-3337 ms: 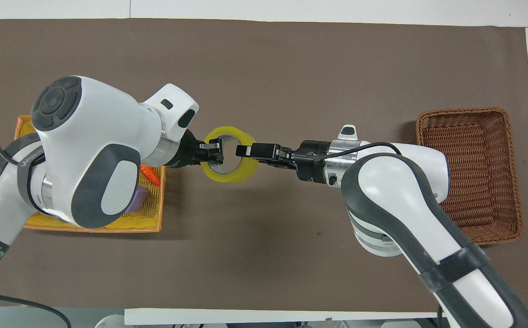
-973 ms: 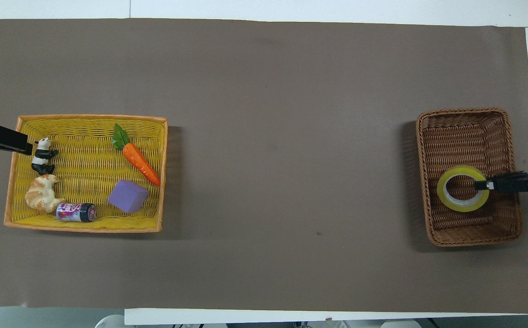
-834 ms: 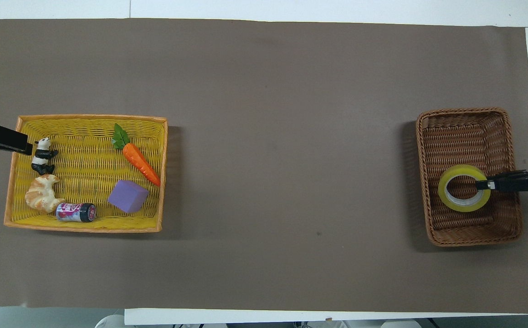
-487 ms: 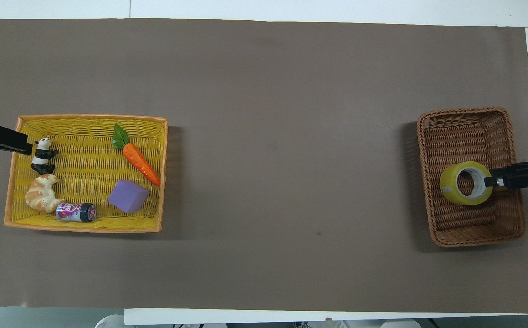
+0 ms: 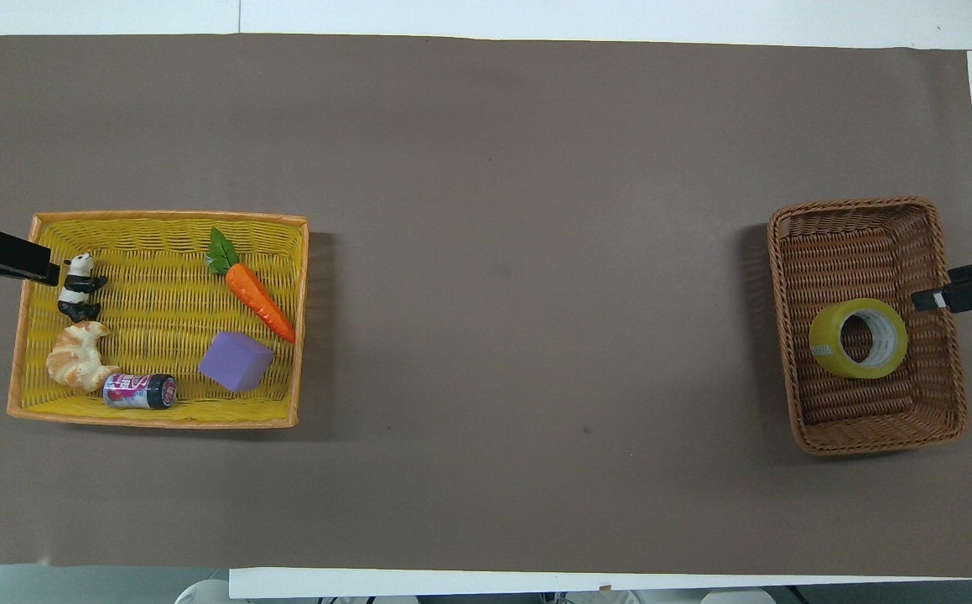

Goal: Move tape to another basket

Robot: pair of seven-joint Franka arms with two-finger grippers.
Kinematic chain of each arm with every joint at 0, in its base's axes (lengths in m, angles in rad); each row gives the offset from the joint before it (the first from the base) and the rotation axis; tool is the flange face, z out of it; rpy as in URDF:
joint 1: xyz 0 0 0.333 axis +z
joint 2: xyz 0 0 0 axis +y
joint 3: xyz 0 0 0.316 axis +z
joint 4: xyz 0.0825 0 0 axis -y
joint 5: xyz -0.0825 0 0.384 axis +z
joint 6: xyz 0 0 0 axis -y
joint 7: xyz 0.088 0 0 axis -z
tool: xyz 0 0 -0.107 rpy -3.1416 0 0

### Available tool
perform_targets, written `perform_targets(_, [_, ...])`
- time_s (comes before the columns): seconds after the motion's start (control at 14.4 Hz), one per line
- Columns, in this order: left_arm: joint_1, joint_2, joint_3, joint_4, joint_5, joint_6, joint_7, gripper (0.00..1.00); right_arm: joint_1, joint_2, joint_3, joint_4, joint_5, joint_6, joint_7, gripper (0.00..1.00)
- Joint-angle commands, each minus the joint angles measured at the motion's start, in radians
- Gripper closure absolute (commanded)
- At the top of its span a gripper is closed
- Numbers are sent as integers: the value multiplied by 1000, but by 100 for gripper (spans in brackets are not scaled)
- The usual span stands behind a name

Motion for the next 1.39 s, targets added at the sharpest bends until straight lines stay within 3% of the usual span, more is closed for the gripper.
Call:
perform_targets(0.0, [2,-11,1,-7,22,-9,5,0,78,-29,1,79,-88,-19,214,0])
perform_targets(0.35, [2,-11,-1,-7,22,-9,5,0,189,-30,4,285,-234,-264,593,0])
perform_targets(0.63, [2,-8,1,0,22,31,2,0,237,-120,6,287,-331,-353,638,0])
perform_targets(0.83, [-3,-14,-2,29,15,17,0,0,220,-149,-5,233,-331,-274,650,0])
perform_targets(1.32, [-7,-24,-1,68,11,-33,-3,0,215,-70,-7,273,-331,-272,692,0])
